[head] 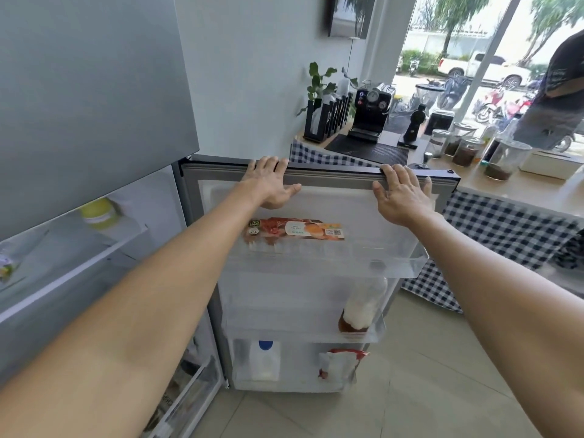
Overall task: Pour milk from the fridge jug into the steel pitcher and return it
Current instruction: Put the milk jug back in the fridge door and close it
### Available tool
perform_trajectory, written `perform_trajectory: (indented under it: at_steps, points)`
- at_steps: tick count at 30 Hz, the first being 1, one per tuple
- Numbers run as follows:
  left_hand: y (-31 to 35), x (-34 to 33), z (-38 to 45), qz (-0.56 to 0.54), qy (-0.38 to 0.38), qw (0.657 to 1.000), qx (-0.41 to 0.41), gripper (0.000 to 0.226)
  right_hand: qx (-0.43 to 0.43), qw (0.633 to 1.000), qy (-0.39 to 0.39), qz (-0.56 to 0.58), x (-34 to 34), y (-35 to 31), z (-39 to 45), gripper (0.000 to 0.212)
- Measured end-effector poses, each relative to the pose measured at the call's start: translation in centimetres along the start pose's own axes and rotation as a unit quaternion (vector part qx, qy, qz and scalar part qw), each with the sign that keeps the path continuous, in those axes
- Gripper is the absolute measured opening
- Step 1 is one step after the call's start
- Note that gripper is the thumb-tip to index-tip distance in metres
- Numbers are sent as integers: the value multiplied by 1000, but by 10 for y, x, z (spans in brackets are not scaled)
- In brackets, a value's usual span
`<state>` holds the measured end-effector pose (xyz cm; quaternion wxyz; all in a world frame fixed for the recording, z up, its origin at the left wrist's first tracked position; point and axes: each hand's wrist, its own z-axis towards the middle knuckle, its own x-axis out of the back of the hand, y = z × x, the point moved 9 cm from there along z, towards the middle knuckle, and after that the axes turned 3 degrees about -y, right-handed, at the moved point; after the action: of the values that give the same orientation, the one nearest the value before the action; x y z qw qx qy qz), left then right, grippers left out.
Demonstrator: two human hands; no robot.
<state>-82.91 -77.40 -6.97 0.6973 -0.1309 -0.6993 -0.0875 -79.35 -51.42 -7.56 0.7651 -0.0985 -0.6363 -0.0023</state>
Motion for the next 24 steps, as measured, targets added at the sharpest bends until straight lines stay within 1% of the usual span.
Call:
perform_trajectory:
  at_steps: [4,11,15,20,24]
  points:
    - [4,0,-18,-20,-10,1000,1,77,12,1000,12,-8,9,0,-32,56]
    - [13,-2,-65,-52,-22,998,25,76,79,997,2,-12,33,-10,-108,55]
    - [23,-1,-102,-97,-21,995,29,71,122,991,-59,-11,44,-20,-158,56]
    - [33,2,-161,-154,7,988,21,64,176,972,-154,24,60,-45,-214,55]
    - [40,1,-210,-199,7,980,9,64,194,961,-196,35,60,-60,-246,53]
